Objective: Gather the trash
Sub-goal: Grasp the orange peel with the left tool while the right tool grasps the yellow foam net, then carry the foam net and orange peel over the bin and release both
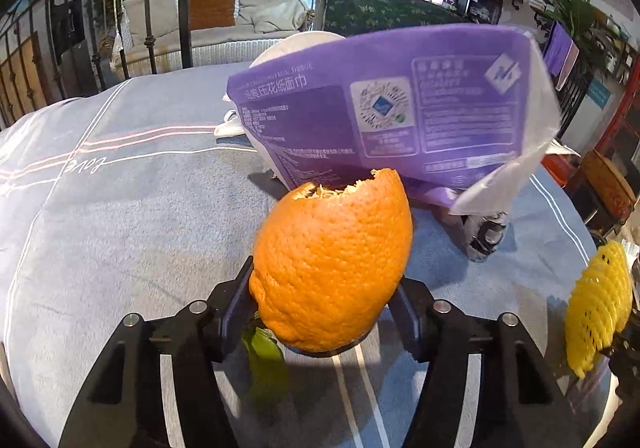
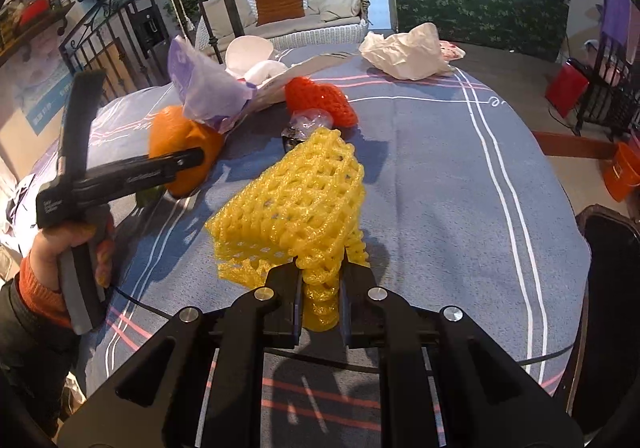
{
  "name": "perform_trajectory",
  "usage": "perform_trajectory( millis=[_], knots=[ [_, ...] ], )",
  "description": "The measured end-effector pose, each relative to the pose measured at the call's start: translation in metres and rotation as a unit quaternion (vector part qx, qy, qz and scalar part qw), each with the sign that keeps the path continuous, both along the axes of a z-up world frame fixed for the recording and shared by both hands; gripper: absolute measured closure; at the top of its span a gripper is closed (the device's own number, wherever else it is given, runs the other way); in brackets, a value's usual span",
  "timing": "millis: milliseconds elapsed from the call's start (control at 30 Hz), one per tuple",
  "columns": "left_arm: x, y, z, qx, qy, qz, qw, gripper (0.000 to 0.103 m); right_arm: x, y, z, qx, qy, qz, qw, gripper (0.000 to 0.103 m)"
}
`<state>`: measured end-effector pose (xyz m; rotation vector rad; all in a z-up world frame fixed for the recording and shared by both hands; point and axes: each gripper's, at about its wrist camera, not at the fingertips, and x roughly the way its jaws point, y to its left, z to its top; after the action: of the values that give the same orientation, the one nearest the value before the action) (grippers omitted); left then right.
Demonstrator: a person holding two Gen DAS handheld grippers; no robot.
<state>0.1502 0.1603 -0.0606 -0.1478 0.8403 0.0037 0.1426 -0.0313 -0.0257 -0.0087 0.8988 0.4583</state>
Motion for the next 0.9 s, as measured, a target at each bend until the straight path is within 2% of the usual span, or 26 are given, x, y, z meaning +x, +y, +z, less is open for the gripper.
perform_trajectory(
  millis=[300, 500, 767, 900],
  knots=[
    [-0.050, -0.008, 0.008, -0.052, -0.018, 0.021, 0.9983, 0.045, -0.008, -0.029, 0.001, 0.013, -0.016, -0.021, 1.000, 0.089],
    [-0.075, -0.024, 0.016, -0.078, -0.030, 0.010, 0.9965, 0.045, -0.019, -0.061, -0.002, 0.019, -0.028, -0.049, 0.998, 0.089],
    [-0.083, -0.084, 0.033, -0.091, -0.064, -0.052, 0.9925, 0.045, -0.038, -0.138, -0.002, 0.006, -0.048, -0.134, 0.990, 0.089],
    [-0.071, -0.125, 0.041, -0.097, -0.068, -0.103, 0.9876, 0.045, -0.046, -0.198, -0.001, -0.002, -0.049, -0.208, 0.977, 0.089]
  ],
)
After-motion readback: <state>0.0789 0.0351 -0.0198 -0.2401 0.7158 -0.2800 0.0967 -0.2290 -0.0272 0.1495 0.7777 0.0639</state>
